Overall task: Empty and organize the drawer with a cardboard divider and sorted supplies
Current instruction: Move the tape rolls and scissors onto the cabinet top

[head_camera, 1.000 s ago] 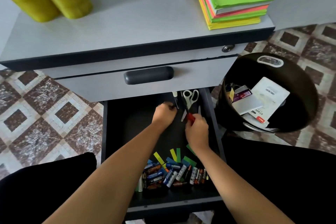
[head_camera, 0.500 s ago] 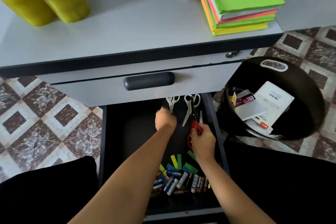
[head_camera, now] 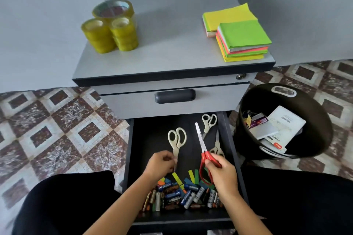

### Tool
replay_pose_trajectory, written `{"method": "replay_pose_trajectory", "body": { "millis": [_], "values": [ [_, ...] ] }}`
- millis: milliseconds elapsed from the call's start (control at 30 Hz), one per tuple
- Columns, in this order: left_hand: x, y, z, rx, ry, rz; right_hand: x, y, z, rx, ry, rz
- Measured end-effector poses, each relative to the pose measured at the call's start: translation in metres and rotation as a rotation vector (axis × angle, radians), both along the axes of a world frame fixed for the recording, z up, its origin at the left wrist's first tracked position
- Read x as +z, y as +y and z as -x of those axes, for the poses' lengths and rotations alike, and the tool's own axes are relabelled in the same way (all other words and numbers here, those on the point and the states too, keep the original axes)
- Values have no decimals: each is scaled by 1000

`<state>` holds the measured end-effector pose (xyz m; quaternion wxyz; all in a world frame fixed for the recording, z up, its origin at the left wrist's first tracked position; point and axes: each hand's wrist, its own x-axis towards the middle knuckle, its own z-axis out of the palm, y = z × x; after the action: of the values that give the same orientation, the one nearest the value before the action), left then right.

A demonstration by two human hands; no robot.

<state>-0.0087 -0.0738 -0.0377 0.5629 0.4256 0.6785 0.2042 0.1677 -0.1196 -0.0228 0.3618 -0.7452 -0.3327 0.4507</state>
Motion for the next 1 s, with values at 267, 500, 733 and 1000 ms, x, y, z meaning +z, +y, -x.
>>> {"method": "replay_pose_trajectory", "body": {
  "millis": [267,500,733,1000],
  "values": [
    [108,-10,13,-17,-180,-279,66,-18,10,52,198,-225],
    [210,7,2,53,-335,-482,164,11,7,74,220,-528],
    [283,92,-18,217,-250,-600,245,118,11,66,119,-731],
    [320,221,-27,352,-192,-403,276,269,25,65,-109,-500]
  ]
}}
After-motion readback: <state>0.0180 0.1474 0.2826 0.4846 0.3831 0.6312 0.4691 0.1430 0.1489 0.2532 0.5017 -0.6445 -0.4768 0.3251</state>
